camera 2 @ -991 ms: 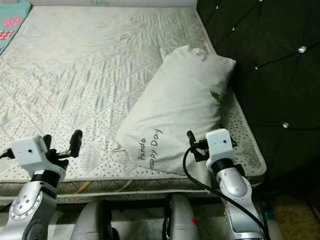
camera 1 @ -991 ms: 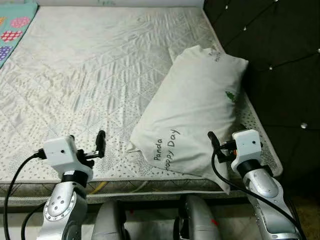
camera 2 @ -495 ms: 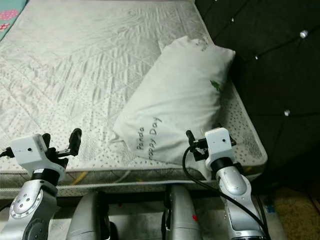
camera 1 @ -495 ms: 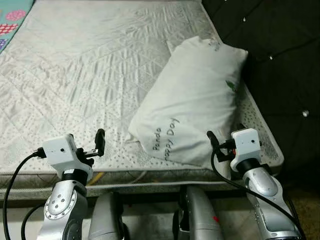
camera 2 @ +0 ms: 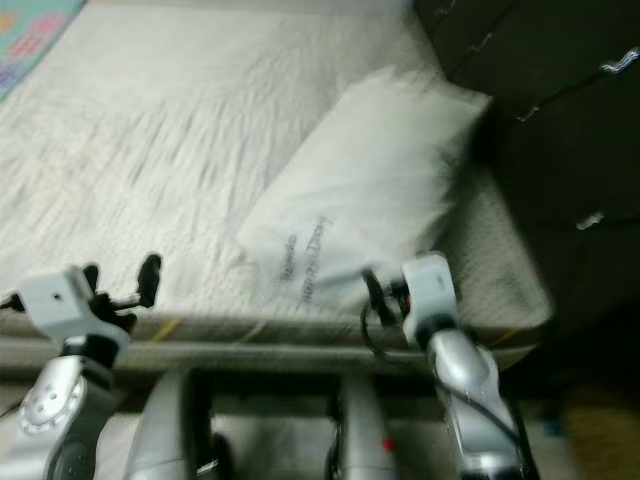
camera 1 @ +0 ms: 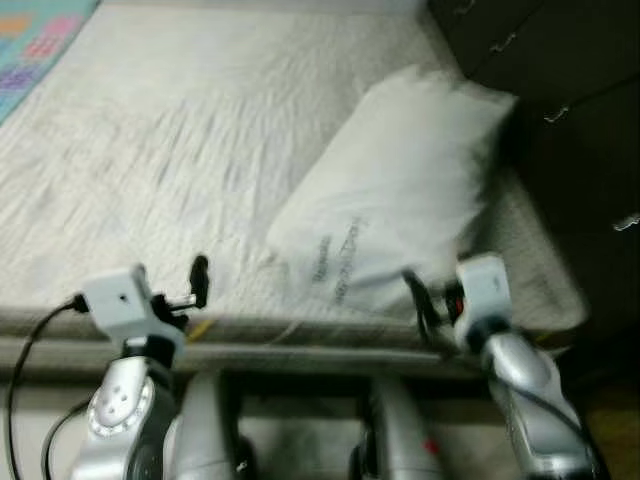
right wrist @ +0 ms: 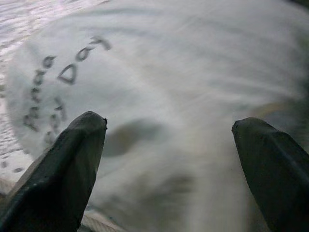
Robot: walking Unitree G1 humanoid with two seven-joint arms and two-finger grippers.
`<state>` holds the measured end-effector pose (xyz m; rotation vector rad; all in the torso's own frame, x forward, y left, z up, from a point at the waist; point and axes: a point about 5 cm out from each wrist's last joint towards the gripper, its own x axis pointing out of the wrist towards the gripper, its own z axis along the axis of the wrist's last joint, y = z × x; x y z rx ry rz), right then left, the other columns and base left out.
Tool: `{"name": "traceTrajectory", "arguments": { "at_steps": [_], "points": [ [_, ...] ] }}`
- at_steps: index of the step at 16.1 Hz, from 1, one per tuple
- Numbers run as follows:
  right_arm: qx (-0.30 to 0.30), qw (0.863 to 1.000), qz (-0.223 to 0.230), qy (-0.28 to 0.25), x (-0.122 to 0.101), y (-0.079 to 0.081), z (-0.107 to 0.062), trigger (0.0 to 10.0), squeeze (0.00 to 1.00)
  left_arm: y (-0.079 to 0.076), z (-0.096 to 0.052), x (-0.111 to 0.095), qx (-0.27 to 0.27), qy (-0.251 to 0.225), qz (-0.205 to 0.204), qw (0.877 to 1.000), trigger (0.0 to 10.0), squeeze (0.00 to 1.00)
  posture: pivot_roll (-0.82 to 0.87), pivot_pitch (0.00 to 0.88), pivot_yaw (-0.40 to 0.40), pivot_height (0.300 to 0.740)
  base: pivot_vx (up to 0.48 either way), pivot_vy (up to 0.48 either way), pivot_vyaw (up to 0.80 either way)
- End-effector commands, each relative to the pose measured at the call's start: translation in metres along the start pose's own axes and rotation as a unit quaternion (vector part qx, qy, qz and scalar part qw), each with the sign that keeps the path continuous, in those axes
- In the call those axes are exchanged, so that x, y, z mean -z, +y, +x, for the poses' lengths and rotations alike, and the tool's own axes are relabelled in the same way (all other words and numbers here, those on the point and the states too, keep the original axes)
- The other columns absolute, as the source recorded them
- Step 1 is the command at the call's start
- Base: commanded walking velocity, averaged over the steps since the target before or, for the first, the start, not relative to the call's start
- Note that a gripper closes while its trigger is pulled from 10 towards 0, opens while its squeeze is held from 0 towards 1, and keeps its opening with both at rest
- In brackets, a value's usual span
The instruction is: Clean up the room
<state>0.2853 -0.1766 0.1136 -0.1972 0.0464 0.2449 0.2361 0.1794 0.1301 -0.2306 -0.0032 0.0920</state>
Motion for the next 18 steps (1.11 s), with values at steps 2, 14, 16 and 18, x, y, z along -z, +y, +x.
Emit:
{"name": "traceTrajectory", "arguments": {
  "at_steps": [2, 14, 16, 18],
  "points": [
    [0.005, 1.0, 0.008, 0.011, 0.005, 0.002, -0.003, 10.0, 0.0, -0.001, 0.0, -0.002, 0.004, -0.001, 0.002, 1.0, 10.0, 0.0, -0.04, 0.184, -0.028, 0.561, 0.0, 0.0, 0.0],
    [0.1, 0.993, 0.025, 0.064, 0.009, 0.007, 0.016, 10.0, 0.0, -0.008, -0.006, 0.0, 0.028, 0.007, -0.007, 1.0, 10.0, 0.0, 0.0, 0.204, -0.033, 0.546, 0.0, 0.0, 0.0],
    [0.1, 0.99, 0.027, 0.091, 0.013, 0.014, 0.025, 10.0, 0.0, -0.01, -0.007, 0.001, 0.032, 0.01, -0.01, 0.999, 10.0, 0.0, 0.0, 0.206, -0.037, 0.546, 0.0, 0.0, 0.0],
    [0.101, 0.989, 0.047, 0.093, 0.011, 0.022, 0.034, 5.5, 0.0, -0.011, -0.007, 0.0, 0.032, 0.009, -0.01, 0.999, 10.0, 0.0, 0.01, 0.207, -0.039, 0.546, 0.0, 0.0, 0.0]
  ]
}}
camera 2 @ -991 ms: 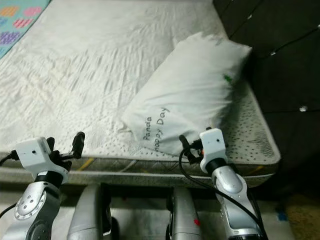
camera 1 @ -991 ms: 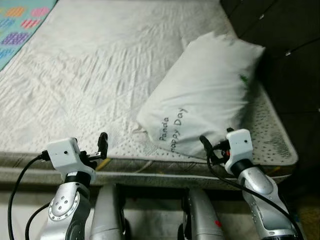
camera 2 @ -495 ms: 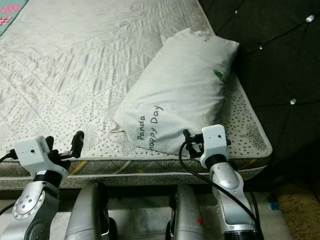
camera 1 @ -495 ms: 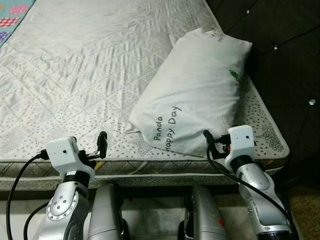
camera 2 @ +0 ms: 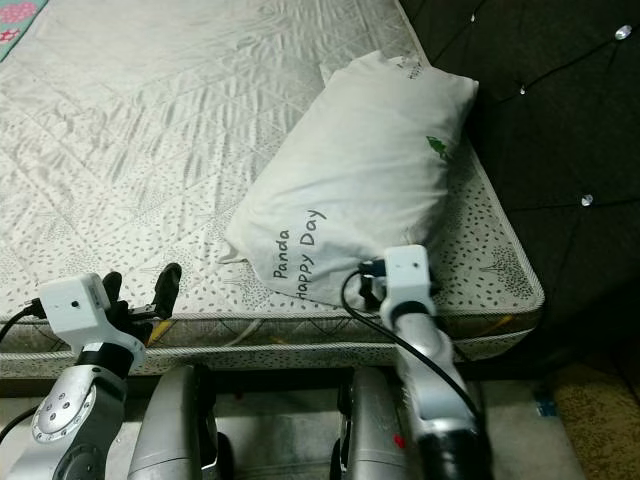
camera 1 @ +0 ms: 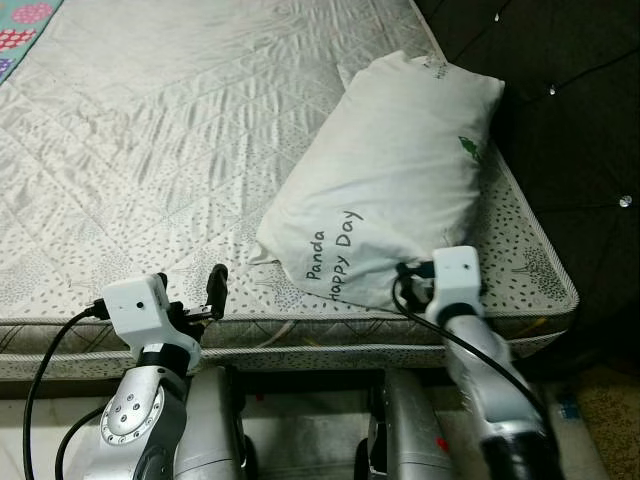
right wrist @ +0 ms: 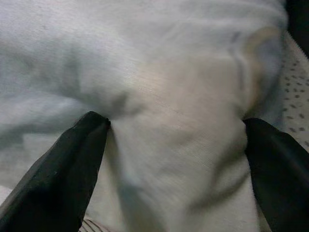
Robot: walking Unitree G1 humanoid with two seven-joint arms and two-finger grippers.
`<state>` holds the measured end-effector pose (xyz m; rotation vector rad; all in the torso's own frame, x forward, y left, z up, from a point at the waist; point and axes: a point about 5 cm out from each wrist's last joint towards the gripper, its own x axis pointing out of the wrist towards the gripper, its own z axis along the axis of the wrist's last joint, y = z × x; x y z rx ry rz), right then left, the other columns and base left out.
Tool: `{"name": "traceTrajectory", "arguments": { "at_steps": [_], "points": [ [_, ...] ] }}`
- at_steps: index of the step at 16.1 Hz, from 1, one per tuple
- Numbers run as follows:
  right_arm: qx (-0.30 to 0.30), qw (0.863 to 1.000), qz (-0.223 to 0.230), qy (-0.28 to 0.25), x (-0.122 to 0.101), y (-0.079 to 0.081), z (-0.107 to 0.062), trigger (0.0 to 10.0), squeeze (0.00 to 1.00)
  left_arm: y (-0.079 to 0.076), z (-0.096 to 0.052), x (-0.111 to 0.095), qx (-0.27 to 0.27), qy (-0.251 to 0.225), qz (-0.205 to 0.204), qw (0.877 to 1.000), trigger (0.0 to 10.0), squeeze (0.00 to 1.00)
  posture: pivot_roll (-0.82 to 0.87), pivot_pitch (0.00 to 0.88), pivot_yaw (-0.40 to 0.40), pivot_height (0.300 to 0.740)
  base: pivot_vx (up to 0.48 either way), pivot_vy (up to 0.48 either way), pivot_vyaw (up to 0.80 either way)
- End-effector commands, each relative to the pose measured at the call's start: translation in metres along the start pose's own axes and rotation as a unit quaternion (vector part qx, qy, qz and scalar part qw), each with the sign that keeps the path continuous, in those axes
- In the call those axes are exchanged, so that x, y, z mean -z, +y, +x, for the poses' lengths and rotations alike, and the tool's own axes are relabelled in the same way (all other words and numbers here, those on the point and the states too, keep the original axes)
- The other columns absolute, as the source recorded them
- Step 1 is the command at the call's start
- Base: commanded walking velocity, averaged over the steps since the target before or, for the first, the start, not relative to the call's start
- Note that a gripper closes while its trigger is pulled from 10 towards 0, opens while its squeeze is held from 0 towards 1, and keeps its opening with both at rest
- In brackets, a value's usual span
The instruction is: Clean up the room
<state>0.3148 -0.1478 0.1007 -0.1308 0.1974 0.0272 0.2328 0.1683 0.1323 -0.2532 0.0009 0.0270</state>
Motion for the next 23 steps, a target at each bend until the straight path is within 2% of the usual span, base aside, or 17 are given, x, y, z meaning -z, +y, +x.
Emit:
{"name": "traceTrajectory", "arguments": {
  "at_steps": [1, 3, 9, 13, 14, 16, 17, 23],
  "points": [
    [-0.004, 1.0, 0.012, 0.003, -0.002, 0.009, 0.005, 0.0, 0.0, 0.001, -0.001, -0.002, 0.0, 0.001, 0.0, 1.0, 10.0, 0.0, 0.02, 0.203, -0.041, 0.546, 0.0, 0.0, 0.0],
    [-0.013, 1.0, 0.02, -0.007, -0.01, 0.021, 0.013, 0.0, 0.0, 0.0, -0.001, -0.003, -0.001, -0.002, 0.001, 1.0, 10.0, 0.0, 0.02, 0.198, -0.041, 0.546, 0.0, 0.0, 0.0],
    [-0.005, 0.998, 0.052, -0.023, -0.022, 0.036, 0.028, 0.0, 0.0, -0.002, 0.003, -0.005, 0.002, -0.007, 0.0, 1.0, 10.0, 0.0, 0.03, 0.182, -0.035, 0.546, 0.0, 0.0, 0.0],
    [-0.005, 0.998, 0.054, -0.023, -0.019, 0.037, 0.028, 0.0, 0.0, -0.003, 0.003, -0.006, 0.009, -0.009, -0.002, 1.0, 10.0, 0.0, 0.04, 0.174, -0.036, 0.546, 0.0, 0.0, 0.0],
    [-0.004, 0.998, 0.054, -0.023, -0.018, 0.036, 0.029, 0.0, 0.0, -0.005, 0.002, -0.006, 0.024, -0.008, -0.009, 1.0, 10.0, 0.0, 0.04, 0.171, -0.036, 0.546, 0.0, 0.0, 0.0],
    [0.001, 0.998, 0.052, -0.026, -0.018, 0.033, 0.031, 0.0, 0.0, -0.018, -0.001, -0.003, 0.089, 0.007, -0.02, 0.996, 10.0, 0.0, 0.04, 0.161, -0.035, 0.546, 0.0, 0.0, 0.0],
    [0.003, 0.998, 0.052, -0.028, -0.019, 0.032, 0.032, 0.0, 0.0, -0.021, -0.002, -0.002, 0.101, 0.012, -0.022, 0.995, 10.0, 0.0, 0.04, 0.161, -0.035, 0.546, 0.0, 0.0, 0.0],
    [0.004, 0.998, 0.043, -0.043, -0.028, 0.03, 0.042, 0.0, 0.0, -0.019, -0.003, 0.003, 0.1, 0.031, -0.017, 0.994, 10.0, 0.0, 0.05, 0.139, -0.037, 0.546, 0.0, 0.0, 0.0]
  ]
}}
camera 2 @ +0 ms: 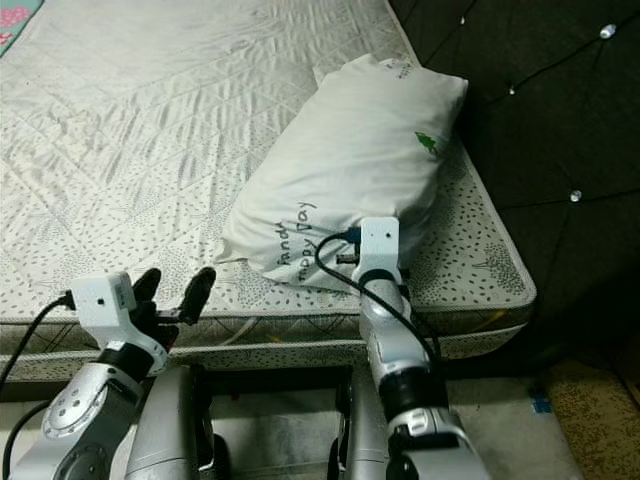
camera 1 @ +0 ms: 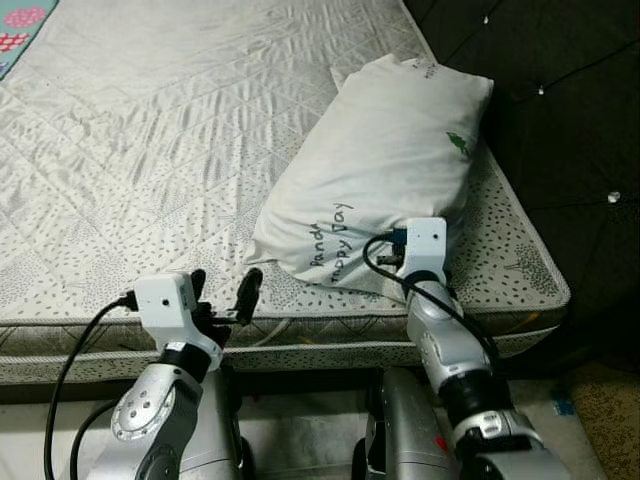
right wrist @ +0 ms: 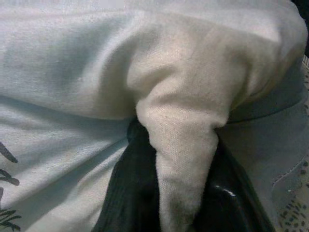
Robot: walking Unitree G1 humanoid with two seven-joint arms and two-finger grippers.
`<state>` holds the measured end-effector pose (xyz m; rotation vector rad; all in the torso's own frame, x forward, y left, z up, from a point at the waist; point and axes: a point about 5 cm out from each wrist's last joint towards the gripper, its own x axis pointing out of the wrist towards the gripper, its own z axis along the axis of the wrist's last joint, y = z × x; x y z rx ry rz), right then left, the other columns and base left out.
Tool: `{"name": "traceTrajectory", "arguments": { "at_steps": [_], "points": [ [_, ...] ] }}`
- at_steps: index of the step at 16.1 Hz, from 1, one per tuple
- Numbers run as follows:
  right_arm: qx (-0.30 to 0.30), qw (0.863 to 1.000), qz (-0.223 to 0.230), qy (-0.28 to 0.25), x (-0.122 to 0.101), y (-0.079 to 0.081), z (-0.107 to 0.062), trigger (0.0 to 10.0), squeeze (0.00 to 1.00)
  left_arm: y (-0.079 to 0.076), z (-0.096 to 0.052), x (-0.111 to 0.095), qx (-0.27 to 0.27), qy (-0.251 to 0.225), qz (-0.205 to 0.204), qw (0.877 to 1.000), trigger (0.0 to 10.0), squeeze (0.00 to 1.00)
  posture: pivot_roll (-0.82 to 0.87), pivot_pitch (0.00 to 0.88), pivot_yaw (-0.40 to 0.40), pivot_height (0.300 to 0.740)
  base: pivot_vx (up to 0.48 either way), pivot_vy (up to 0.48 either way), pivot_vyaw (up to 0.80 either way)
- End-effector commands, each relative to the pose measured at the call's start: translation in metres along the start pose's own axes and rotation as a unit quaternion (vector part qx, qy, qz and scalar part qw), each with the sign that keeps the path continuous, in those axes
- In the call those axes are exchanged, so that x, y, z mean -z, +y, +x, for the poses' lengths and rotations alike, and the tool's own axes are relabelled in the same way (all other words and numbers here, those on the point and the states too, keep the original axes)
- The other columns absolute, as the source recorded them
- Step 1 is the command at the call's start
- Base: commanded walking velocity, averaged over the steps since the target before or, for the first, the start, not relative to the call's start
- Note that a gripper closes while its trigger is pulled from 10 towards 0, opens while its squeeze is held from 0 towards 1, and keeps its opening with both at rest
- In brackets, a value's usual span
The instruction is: Clean up the room
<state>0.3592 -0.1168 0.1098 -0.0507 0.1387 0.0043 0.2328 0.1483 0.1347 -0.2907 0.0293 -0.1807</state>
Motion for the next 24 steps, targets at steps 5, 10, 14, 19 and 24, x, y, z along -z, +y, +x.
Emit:
{"name": "traceTrajectory", "arguments": {
  "at_steps": [5, 10, 14, 19, 24],
  "points": [
    [-0.003, 1.0, -0.014, -0.018, -0.028, -0.019, 0.021, 0.0, 0.0, 0.002, 0.001, -0.002, -0.005, -0.005, 0.006, 1.0, 10.0, 0.0, 0.05, 0.119, -0.044, 0.546, 0.0, 0.0, 0.0],
    [0.039, 0.998, -0.048, -0.031, -0.063, -0.069, 0.035, 0.0, 0.0, 0.004, 0.002, -0.003, -0.008, -0.007, 0.009, 1.0, 10.0, 0.0, 0.06, 0.118, -0.045, 0.546, 0.0, 0.0, 0.0],
    [0.07, 0.994, -0.072, -0.052, -0.102, -0.099, 0.039, 0.0, 0.0, 0.006, 0.004, -0.004, -0.011, -0.009, 0.014, 1.0, 10.0, 0.0, 0.06, 0.109, -0.046, 0.546, 0.0, 0.0, 0.0],
    [0.106, 0.988, -0.065, -0.088, -0.139, -0.126, 0.036, 0.0, 0.0, 0.005, 0.009, -0.004, -0.013, -0.012, 0.018, 1.0, 10.0, 0.0, 0.05, 0.1, -0.041, 0.546, 0.0, 0.0, 0.0],
    [0.083, 0.99, -0.017, -0.115, -0.16, -0.134, 0.034, 0.0, 0.0, 0.006, 0.013, -0.006, -0.013, -0.016, 0.024, 0.999, 10.0, 0.0, 0.06, 0.089, -0.032, 0.546, 0.0, 0.0, 0.0]
  ]
}}
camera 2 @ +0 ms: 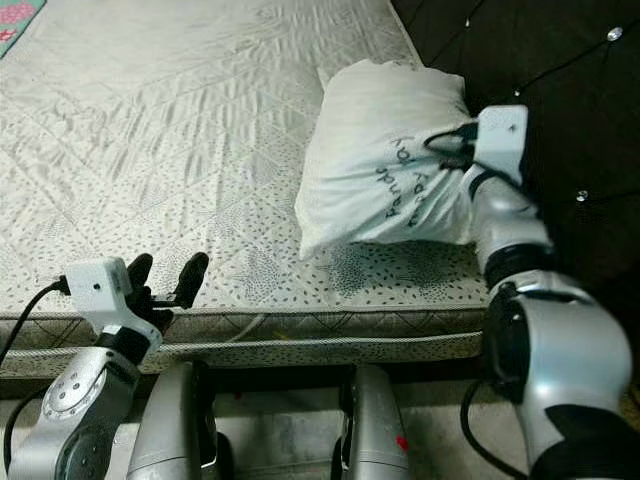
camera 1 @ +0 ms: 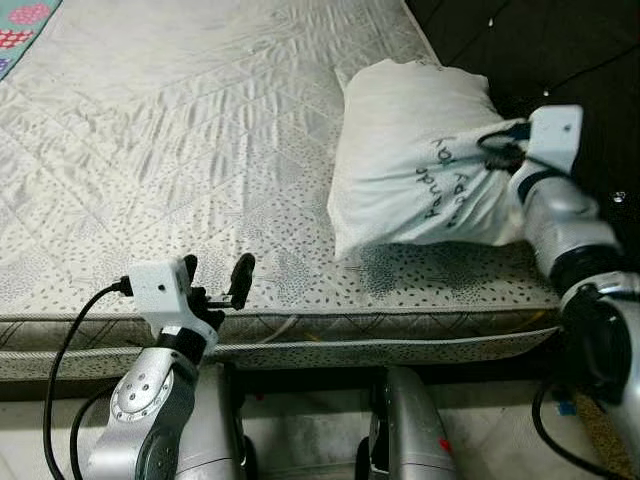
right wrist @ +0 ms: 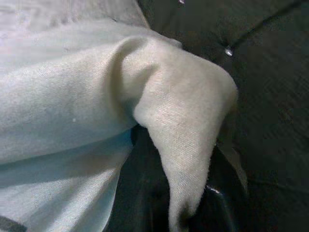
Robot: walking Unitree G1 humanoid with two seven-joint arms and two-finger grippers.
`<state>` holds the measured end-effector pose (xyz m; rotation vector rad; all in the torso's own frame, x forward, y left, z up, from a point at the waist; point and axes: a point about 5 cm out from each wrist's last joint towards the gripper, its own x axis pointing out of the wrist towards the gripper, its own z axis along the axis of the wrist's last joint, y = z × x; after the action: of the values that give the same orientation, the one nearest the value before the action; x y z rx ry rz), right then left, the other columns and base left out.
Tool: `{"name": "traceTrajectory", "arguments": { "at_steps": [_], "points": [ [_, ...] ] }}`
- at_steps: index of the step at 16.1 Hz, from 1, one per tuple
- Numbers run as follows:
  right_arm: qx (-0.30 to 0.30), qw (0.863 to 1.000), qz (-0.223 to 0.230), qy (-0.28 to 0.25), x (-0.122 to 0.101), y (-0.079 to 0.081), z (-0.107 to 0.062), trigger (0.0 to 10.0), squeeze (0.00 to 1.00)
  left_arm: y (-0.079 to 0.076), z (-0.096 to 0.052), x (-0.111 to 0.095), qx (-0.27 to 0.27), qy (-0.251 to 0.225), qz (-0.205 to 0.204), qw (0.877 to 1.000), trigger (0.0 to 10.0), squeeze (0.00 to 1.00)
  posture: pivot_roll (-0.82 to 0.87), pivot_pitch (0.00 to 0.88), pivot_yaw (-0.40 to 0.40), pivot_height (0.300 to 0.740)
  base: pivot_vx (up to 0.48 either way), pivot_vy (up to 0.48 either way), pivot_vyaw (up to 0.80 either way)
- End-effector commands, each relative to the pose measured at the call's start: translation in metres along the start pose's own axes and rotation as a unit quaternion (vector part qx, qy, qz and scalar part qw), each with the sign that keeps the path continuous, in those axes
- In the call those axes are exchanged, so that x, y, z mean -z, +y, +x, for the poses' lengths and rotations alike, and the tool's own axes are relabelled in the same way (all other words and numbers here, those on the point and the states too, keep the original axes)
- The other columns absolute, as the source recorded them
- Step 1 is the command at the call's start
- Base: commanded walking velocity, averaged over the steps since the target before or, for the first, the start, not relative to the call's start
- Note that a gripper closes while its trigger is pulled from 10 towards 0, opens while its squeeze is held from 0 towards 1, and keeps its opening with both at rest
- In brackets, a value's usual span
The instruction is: Clean up the room
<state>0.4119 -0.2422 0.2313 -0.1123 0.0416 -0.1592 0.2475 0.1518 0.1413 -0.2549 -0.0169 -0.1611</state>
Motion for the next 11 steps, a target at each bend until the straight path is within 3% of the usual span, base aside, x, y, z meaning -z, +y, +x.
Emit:
{"name": "traceTrajectory", "arguments": {
  "at_steps": [1, 4, 5, 8, 11],
  "points": [
    [-0.016, 0.996, -0.017, -0.084, -0.046, 0.0, 0.002, 0.0, 0.0, 0.001, 0.0, 0.002, -0.005, 0.004, 0.005, 1.0, 10.0, 0.0, 0.06, 0.087, -0.03, 0.546, 0.0, 0.0, 0.0],
    [0.004, 0.994, -0.063, -0.092, -0.05, -0.013, 0.001, 0.0, 0.0, 0.001, 0.001, 0.001, -0.003, 0.002, 0.006, 1.0, 10.0, 0.0, 0.07, 0.08, -0.031, 0.546, 0.0, 0.0, 0.0],
    [0.036, 0.992, -0.083, -0.084, -0.043, -0.032, -0.002, 0.0, 0.0, 0.001, 0.001, 0.002, -0.003, 0.002, 0.007, 1.0, 10.0, 0.0, 0.06, 0.08, -0.029, 0.546, 0.0, 0.0, 0.0],
    [0.085, 0.99, -0.098, -0.053, -0.018, -0.068, -0.011, 0.0, 0.0, -0.001, 0.002, 0.003, 0.002, 0.005, 0.005, 1.0, 10.0, 0.0, 0.05, 0.082, -0.013, 0.546, 0.0, 0.0, 0.0],
    [0.127, 0.989, -0.077, -0.023, 0.009, -0.097, -0.023, 0.0, 0.0, -0.001, 0.004, 0.003, 0.008, 0.009, 0.006, 1.0, 10.0, 0.0, 0.04, 0.085, 0.006, 0.546, 0.0, 0.0, 0.0]
  ]
}}
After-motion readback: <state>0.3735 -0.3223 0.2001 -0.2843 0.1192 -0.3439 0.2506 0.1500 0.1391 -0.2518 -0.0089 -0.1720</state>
